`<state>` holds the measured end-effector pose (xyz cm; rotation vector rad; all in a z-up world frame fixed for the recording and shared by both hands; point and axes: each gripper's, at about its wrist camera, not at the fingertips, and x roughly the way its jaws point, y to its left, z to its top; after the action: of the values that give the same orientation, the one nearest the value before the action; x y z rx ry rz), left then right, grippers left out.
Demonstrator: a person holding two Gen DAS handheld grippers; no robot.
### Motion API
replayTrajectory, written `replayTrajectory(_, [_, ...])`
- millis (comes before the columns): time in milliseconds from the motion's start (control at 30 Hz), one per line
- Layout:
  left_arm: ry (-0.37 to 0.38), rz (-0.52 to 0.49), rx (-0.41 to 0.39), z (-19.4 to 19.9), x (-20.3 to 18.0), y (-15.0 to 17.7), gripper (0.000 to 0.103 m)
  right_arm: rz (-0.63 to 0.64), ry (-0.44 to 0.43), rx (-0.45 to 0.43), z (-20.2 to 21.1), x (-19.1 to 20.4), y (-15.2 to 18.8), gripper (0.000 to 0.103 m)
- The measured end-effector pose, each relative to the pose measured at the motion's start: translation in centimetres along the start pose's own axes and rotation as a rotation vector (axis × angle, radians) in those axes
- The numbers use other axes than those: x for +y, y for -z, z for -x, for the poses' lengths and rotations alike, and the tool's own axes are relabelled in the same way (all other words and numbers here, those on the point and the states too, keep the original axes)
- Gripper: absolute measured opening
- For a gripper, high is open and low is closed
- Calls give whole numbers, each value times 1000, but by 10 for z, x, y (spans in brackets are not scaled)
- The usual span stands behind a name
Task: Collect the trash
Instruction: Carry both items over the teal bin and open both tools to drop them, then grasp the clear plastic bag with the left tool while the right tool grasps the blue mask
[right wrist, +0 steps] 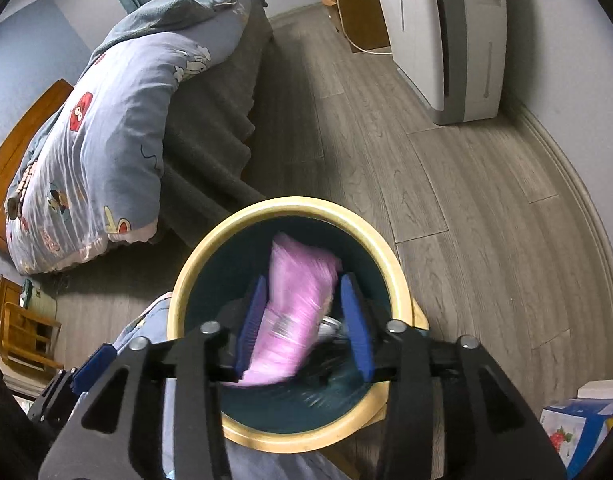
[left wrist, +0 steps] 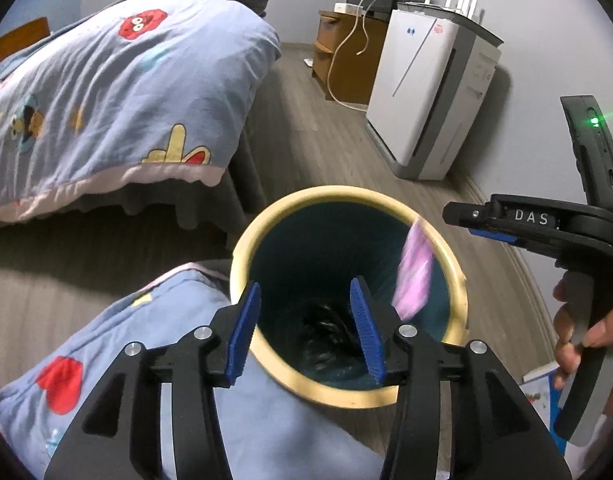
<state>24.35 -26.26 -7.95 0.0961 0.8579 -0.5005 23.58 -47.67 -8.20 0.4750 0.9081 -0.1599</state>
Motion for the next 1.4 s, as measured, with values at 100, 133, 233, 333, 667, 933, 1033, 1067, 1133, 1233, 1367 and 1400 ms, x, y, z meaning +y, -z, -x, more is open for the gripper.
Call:
replayTrajectory(100, [-24, 10, -9, 3, 4, 3, 67, -3, -2, -2, 2, 2, 1, 58])
replayTrajectory(133, [-33, 9, -13, 5, 5, 4, 72, 0, 0, -5, 3, 3, 1, 64])
replayTrajectory(233, [-72, 7, -29, 13, 9, 6, 84, 20, 7, -23, 11, 9, 2, 82])
replayTrajectory(333, [-109, 10, -53, 32, 16, 9, 90, 36, 23, -58, 23, 15, 2, 95])
replayTrajectory(667, [-218, 47, -129, 143, 61, 35, 94, 63, -39, -116, 76, 52, 24, 97])
replayTrajectory(933, [-322, 107, -168, 231, 103, 80, 95, 157, -75, -104, 105, 96, 73, 97])
replayTrajectory(1033, [-352, 126, -166, 253, 114, 102, 95, 176, -87, -84, 110, 109, 91, 97])
replayTrajectory(1067, [-358, 131, -165, 258, 116, 109, 95, 185, -93, -74, 112, 115, 100, 97])
replayTrajectory(1133, [-377, 144, -158, 269, 122, 127, 95, 199, -100, -58, 113, 123, 111, 97])
replayTrajectory(1233, [-393, 193, -132, 271, 129, 153, 95, 211, -125, -17, 113, 137, 133, 97])
replayTrajectory(1367, [-402, 294, -85, 265, 137, 193, 95, 200, -140, 30, 108, 148, 154, 97])
replayTrajectory(1400, [-394, 317, -67, 261, 140, 203, 95, 202, -137, 39, 105, 149, 159, 97])
